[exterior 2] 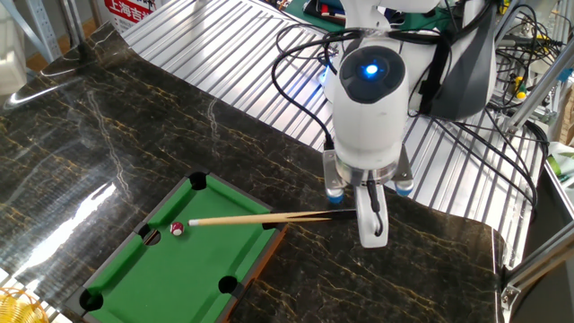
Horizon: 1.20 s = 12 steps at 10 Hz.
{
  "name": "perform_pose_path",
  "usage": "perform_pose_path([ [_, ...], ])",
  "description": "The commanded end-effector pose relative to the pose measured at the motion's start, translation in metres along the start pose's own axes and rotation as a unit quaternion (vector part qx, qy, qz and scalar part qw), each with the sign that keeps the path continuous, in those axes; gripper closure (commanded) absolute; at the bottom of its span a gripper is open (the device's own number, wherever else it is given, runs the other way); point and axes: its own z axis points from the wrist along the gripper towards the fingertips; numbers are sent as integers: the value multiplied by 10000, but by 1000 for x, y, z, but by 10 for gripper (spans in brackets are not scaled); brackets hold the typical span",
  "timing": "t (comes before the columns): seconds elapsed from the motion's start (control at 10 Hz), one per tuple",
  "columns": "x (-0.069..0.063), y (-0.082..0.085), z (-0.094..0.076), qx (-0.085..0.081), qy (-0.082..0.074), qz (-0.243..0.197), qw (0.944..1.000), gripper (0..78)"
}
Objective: Hit the pool ball
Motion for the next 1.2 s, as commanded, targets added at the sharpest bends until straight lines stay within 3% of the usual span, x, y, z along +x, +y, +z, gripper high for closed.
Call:
perform_pose_path([
  [0.1, -1, 3, -3, -28, 96, -107, 9999, 764],
  [0.2, -1, 3, -3, 96, 65, -344, 9993, 764],
  [0.4, -1, 3, -3, 249, -174, -534, 9981, 764],
  [0.5, -1, 3, -3, 239, -115, -612, 9978, 764],
  [0.7, -1, 3, -3, 110, 274, -795, 9964, 764],
  [1.0, -1, 3, -3, 12, 443, -964, 9944, 764],
  [1.2, -1, 3, -3, -127, 547, -775, 9954, 764],
])
